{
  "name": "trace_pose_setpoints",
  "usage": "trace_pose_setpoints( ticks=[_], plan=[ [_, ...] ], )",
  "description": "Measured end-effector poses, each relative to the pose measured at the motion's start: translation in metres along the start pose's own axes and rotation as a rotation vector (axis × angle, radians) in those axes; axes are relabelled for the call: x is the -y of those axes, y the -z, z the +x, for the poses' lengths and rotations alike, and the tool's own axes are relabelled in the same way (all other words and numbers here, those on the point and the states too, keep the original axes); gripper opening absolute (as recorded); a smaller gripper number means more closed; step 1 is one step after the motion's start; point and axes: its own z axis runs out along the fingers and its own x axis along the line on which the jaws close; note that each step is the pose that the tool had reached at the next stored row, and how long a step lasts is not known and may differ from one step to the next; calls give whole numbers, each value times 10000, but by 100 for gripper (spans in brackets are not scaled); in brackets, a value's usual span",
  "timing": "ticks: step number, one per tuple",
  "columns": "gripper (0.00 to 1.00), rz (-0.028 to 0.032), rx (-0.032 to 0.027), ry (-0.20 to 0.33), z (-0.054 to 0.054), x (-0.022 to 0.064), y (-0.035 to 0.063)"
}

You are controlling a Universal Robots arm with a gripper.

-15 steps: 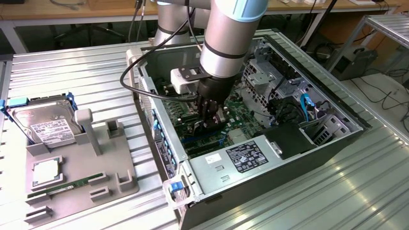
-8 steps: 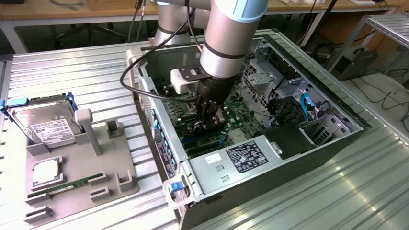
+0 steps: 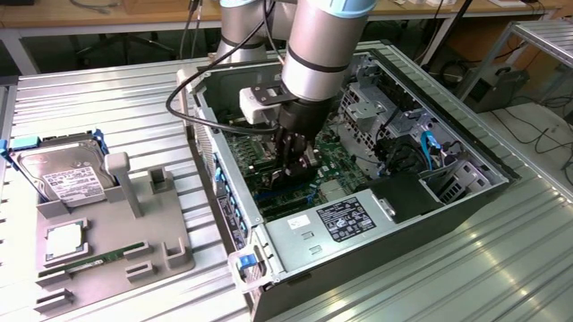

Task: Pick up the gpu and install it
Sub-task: 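Insert the gpu into the slot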

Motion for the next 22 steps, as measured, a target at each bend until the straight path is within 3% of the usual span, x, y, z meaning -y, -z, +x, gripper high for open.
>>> trace_pose_setpoints(
  ticks=[2,4,5,7,8,13,22],
  plan=[
    [34,-1,0,1,-2,-5,105],
    [34,0,1,2,-6,-6,144],
    [25,1,3,-1,-16,-8,147],
    [25,0,2,1,-53,-10,148],
    [13,0,1,0,-66,-14,146],
    [11,0,1,5,-83,-58,71],
    [11,4,8,5,-90,-56,-32]
  ],
)
